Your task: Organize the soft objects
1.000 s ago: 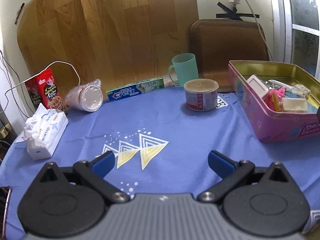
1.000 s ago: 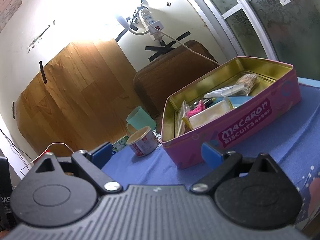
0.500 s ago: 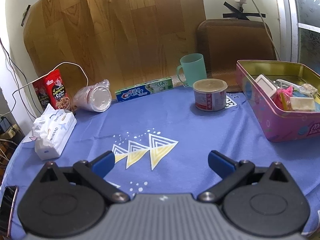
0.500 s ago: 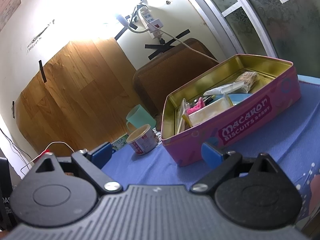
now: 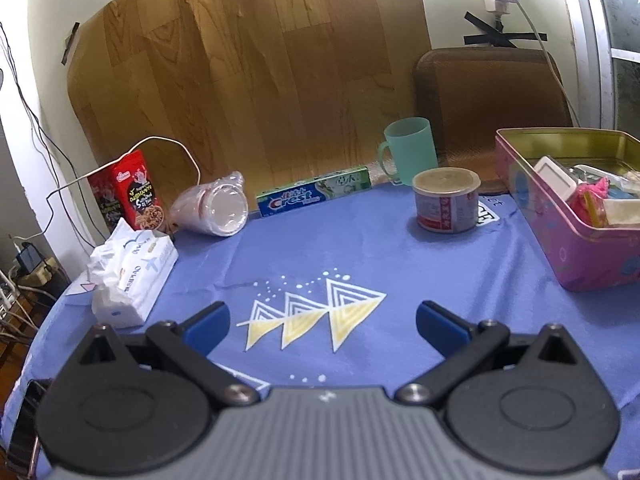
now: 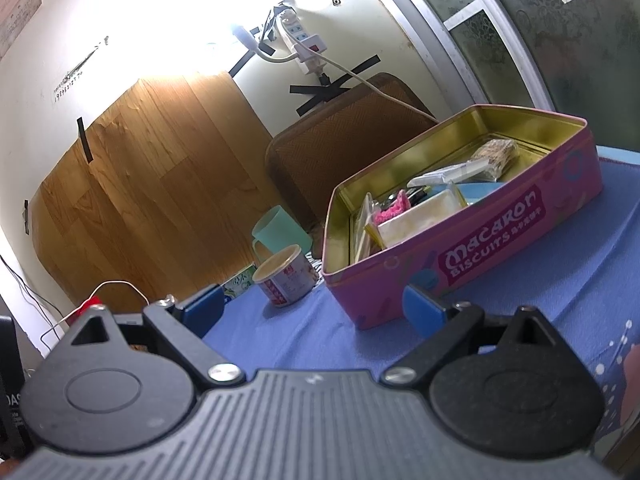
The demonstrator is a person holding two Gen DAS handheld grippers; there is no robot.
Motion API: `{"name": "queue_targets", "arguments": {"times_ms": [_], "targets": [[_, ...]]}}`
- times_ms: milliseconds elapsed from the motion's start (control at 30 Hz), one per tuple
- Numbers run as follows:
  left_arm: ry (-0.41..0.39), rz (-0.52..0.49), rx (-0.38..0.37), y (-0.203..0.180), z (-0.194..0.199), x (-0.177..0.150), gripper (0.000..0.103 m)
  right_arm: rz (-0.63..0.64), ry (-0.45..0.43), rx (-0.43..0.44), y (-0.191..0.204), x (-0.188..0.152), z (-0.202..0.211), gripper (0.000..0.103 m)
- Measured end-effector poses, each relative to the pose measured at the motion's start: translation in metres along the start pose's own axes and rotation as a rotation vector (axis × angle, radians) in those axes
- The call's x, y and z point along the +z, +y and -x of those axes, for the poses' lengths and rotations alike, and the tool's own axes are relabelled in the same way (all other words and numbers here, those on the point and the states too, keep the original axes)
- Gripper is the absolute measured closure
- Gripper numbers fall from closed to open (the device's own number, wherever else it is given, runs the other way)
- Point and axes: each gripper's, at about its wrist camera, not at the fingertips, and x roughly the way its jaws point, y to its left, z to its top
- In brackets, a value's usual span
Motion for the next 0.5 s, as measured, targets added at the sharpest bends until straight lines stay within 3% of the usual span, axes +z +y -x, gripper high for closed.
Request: {"name": "queue_targets", "arguments": {"times_ms": [500], "targets": [[-0.005,-0.005,0.008,0.0005,-0.0005,-0.0006,0.000,-0.007,-0.008,-0.005,-0.0007,-0.0020,0.0018,0.005]]}}
